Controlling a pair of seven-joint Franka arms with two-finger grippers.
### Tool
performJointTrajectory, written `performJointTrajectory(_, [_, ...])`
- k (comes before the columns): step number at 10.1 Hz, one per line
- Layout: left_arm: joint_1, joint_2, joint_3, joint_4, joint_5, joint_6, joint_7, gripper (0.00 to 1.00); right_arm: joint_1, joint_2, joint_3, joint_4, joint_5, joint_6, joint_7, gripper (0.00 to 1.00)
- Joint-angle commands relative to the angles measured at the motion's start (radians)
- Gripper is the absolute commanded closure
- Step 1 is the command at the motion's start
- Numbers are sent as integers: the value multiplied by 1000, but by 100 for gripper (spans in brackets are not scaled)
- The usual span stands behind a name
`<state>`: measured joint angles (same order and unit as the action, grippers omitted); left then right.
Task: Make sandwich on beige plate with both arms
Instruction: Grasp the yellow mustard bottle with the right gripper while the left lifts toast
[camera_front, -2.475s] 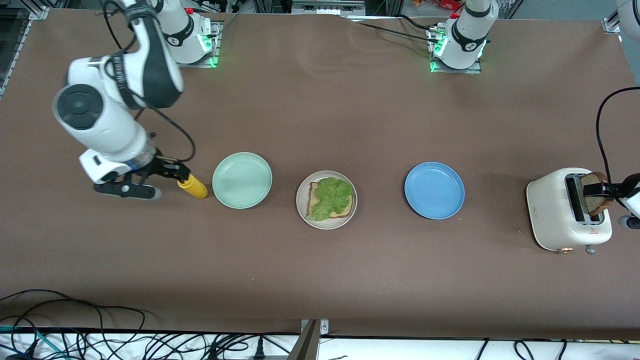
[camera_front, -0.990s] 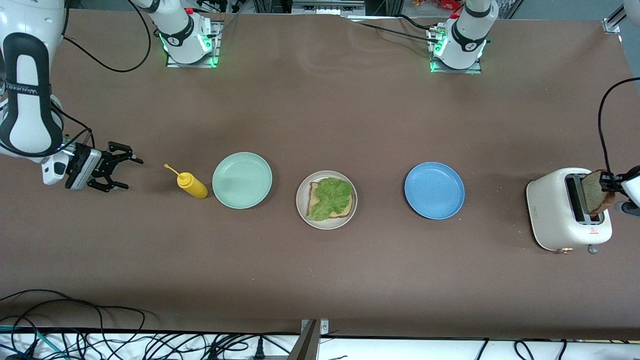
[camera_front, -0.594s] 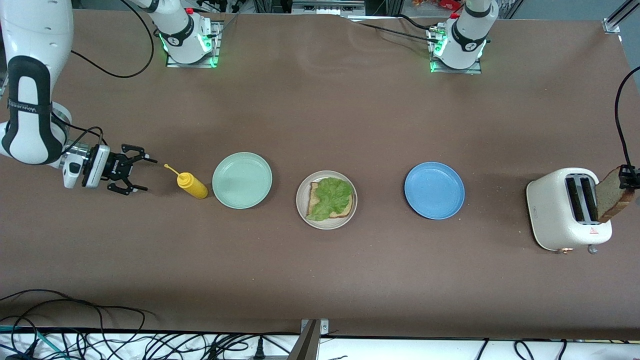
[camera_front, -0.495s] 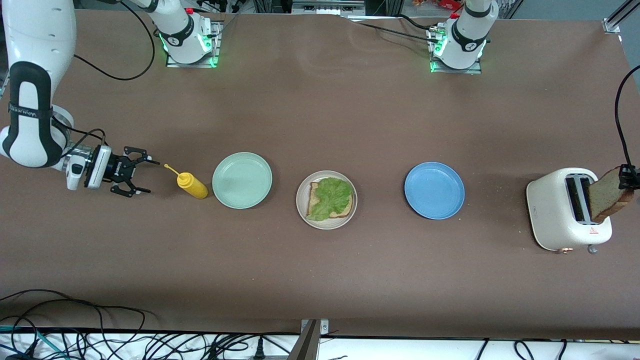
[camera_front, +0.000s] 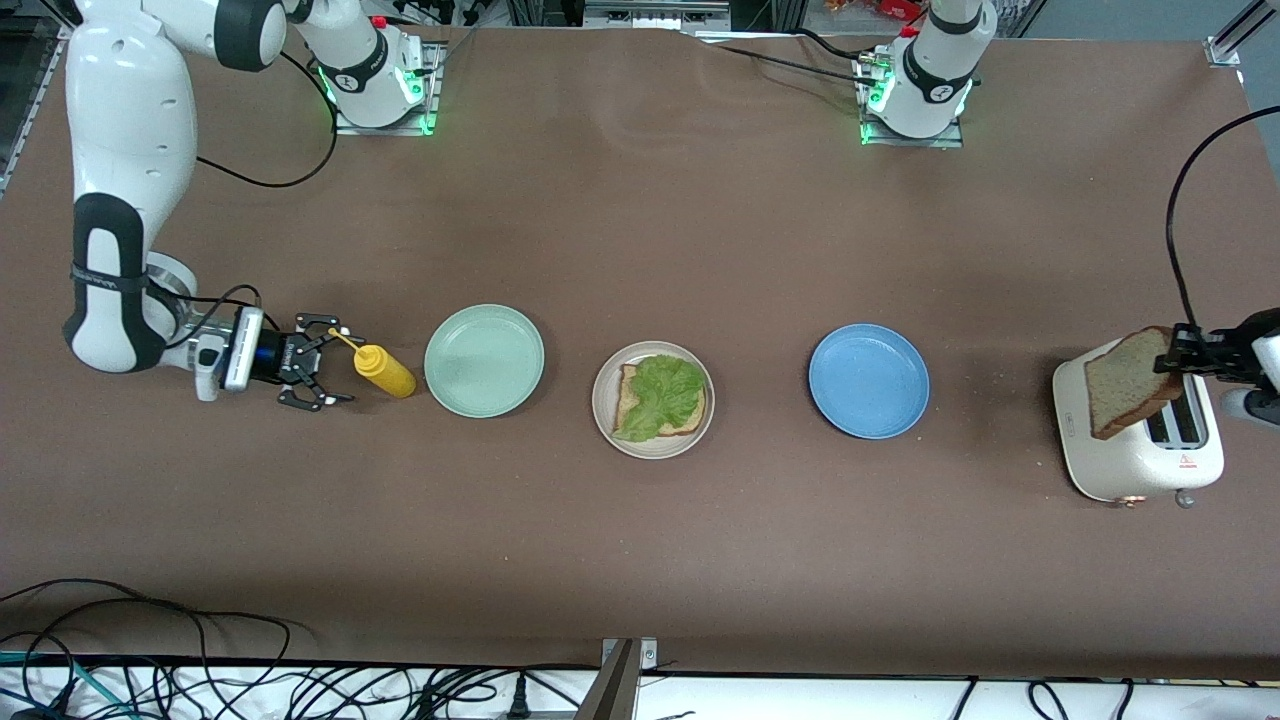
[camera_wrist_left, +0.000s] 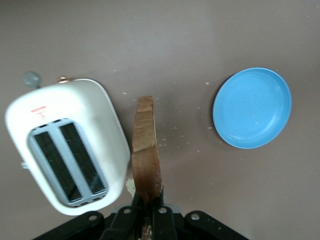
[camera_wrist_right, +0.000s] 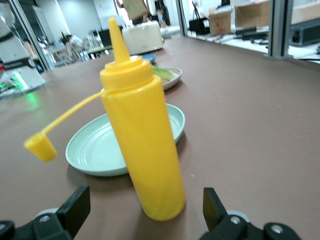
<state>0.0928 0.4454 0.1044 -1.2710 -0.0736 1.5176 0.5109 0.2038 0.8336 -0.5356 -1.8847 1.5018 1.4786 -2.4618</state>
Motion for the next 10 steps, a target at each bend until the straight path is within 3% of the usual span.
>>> performJointTrajectory(1, [4,3,-22,16,-25,-36,-18,100,-63,15,55,27,17,-40,-25,0])
performJointTrajectory(4, [4,1,-37,21,-28,-37,-18,100,-63,13,80,27,52,-60,-22,3])
performJointTrajectory(6, [-11,-7,-37,21,-26,-40,-21,100,-55,12,95,27,95,-60,-22,12])
performJointTrajectory(8, [-30,-27,-38,27,-26,-77,-81,100,-52,10,114,32,132,-58,-10,67])
performJointTrajectory(9, [-30,-36,-38,30,-28,-89,-104,100,-50,10,115,44,132,-57,-2,85])
performJointTrajectory(10, [-33,-36,-48,38,-28,-105,-107,100,-50,9,115,51,130,-55,16,94])
